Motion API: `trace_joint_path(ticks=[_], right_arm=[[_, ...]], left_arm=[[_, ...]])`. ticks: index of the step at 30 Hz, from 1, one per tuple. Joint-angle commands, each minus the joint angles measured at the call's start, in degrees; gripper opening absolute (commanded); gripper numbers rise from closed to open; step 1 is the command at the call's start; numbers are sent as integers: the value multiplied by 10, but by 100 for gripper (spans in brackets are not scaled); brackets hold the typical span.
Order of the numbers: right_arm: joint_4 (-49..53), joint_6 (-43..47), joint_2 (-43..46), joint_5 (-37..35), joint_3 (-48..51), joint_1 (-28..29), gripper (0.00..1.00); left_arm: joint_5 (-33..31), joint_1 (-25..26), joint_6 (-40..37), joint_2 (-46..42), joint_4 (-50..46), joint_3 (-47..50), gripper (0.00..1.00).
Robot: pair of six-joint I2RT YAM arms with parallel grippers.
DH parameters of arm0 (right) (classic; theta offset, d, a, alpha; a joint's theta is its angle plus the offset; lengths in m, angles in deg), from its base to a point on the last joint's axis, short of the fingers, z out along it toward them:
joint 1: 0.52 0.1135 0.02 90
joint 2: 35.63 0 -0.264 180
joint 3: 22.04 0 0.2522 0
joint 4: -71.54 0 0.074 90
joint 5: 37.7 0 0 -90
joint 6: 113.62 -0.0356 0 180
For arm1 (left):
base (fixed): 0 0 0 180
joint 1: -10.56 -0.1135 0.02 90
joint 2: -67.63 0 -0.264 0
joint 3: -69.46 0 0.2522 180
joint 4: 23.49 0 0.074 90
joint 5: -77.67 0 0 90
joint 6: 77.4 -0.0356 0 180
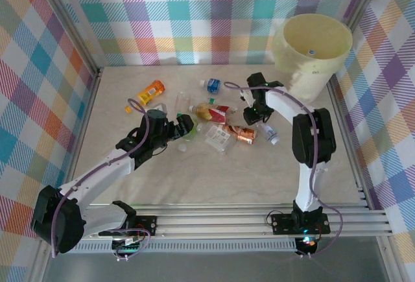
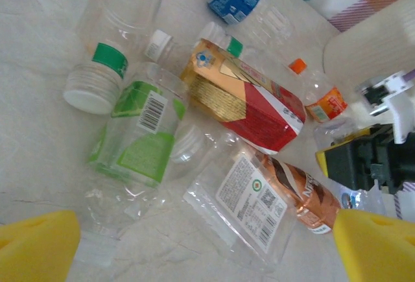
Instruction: Put the plastic bottles in the bin
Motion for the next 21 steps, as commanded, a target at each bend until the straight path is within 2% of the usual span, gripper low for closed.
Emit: trace_joint_path(ticks=[1,9,21], right_arm=[[-38,-52,62,26,20,0,46],[-184,-132,200,100,97,1,41],[-298,-187,302,135,119,-4,38]], left_arm=[[44,-7,-17,5,41,-16,100],[76,1,-20,10,79,-17,100],[88,30,10,44,145,-24,100]])
